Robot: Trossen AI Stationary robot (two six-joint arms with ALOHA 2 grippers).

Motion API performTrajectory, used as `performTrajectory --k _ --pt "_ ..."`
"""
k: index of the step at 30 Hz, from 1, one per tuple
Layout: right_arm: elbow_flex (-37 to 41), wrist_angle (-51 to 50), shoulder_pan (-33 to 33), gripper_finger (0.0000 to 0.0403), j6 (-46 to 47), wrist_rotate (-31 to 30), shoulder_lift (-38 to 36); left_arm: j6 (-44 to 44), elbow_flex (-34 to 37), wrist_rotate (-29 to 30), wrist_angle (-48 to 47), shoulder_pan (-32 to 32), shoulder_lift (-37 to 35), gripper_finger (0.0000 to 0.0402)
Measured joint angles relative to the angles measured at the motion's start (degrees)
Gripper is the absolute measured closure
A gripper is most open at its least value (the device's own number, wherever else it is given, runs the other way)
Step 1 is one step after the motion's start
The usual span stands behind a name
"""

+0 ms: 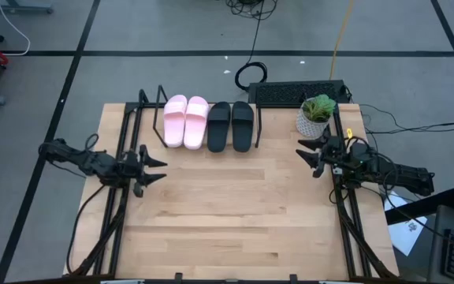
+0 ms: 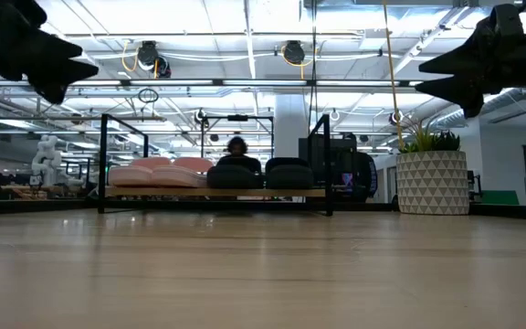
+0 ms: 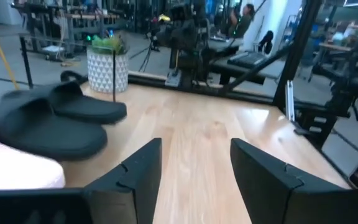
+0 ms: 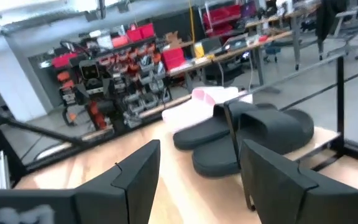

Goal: Pick and place slides into the shelf
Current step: Return to Home Position

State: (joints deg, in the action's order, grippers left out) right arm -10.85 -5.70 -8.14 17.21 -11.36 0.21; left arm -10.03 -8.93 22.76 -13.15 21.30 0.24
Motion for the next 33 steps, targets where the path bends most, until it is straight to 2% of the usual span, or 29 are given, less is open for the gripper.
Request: performTrajectory --k 3,6,13,19,29,33 --pt "0.7 0.1 0.0 0.0190 0.2 2.7 0.0 -0.3 2.5 -1.2 1.5 0.5 0.0 0.0213" --pt "3.1 4.4 0.0 0.0190 0.7 5.5 0.0 0.2 4.2 -1.9 4.1 1.1 0.0 0.0213" --pt "9.4 10.5 0.0 0.0190 2.6 5.3 -0.1 2.4 4.7 -1.9 4.8 1.4 0.1 0.0213" --pt "9.7 10.8 0.0 0.0190 0.2 3.8 -0.1 2.8 4.7 -1.9 4.8 1.4 0.1 0.0213" --pt "9.8 10.9 0.0 0.0190 0.6 3.9 0.0 -6.4 4.7 -1.8 4.8 1.4 0.1 0.0213" --pt "9.9 10.9 0.0 0.0190 0.2 3.9 0.0 -6.7 4.7 -1.8 4.8 1.4 0.1 0.0213"
